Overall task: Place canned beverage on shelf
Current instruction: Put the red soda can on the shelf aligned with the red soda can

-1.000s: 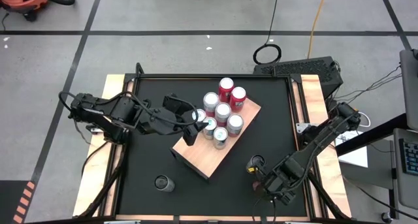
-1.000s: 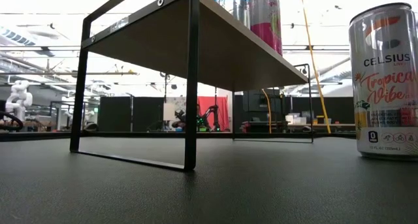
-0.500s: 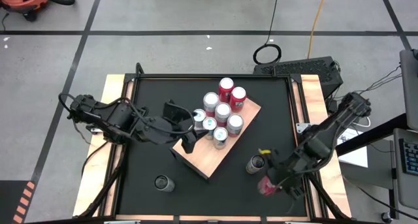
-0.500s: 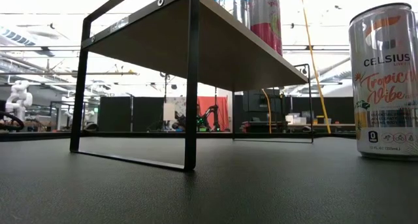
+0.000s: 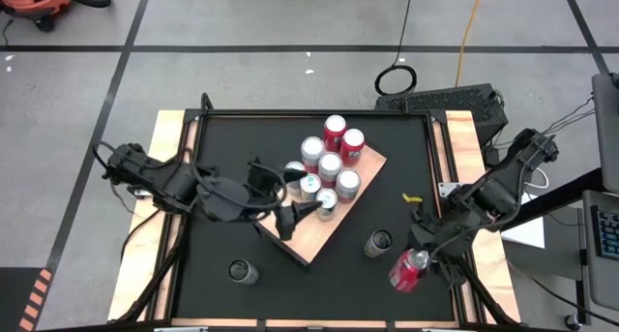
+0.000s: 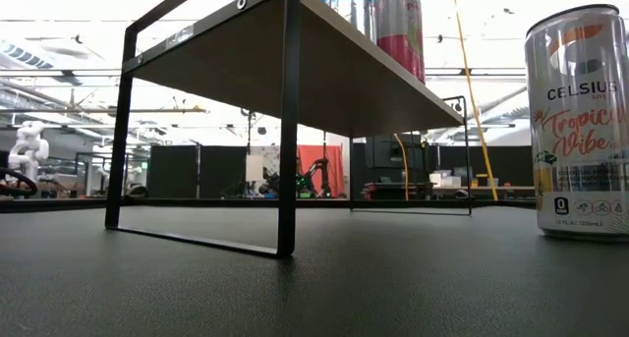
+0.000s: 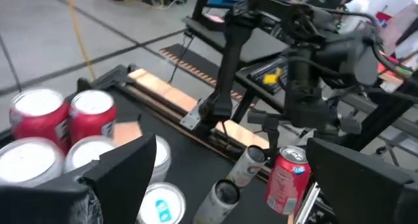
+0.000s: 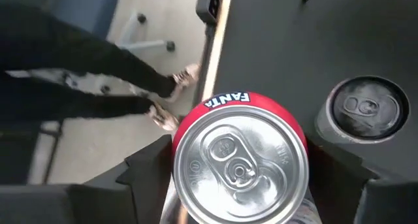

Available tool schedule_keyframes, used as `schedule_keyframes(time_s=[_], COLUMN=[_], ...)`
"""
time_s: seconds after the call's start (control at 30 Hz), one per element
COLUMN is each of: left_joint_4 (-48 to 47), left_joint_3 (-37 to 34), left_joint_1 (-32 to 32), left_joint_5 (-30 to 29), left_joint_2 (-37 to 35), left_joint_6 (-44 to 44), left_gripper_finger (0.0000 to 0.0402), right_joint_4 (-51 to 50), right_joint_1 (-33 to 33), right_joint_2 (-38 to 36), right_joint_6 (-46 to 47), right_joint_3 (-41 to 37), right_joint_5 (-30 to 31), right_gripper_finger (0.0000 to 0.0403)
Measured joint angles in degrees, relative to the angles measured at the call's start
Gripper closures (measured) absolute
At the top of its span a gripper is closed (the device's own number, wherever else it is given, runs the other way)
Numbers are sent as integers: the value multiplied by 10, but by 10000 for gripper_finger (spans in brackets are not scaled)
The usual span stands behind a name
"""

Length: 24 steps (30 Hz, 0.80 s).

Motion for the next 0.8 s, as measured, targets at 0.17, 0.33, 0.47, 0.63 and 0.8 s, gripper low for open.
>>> schedule_keyframes(time_s=[0.17, 0.33, 0.47, 0.63, 0.8], left_joint_4=[78, 133, 163, 156, 152], left_joint_3=[0, 0, 0, 0, 0], left_joint_1=[-15, -24, -32, -43, -68], left_joint_5=[0, 1, 4, 9, 7], left_joint_2=[32, 58, 70, 75, 73], left_joint_6=[95, 139, 135, 126, 109], left_gripper_finger=[7, 7, 7, 7, 7], right_joint_4=[39, 90, 127, 175, 251], right_joint_1=[0, -8, -18, -34, -38], right_joint_2=[-13, -13, -13, -13, -3], right_joint_6=[42, 92, 131, 168, 176], right_joint_3=[0, 0, 0, 0, 0], right_joint_5=[38, 71, 91, 129, 182], right_gripper_finger=[135, 135, 135, 135, 135])
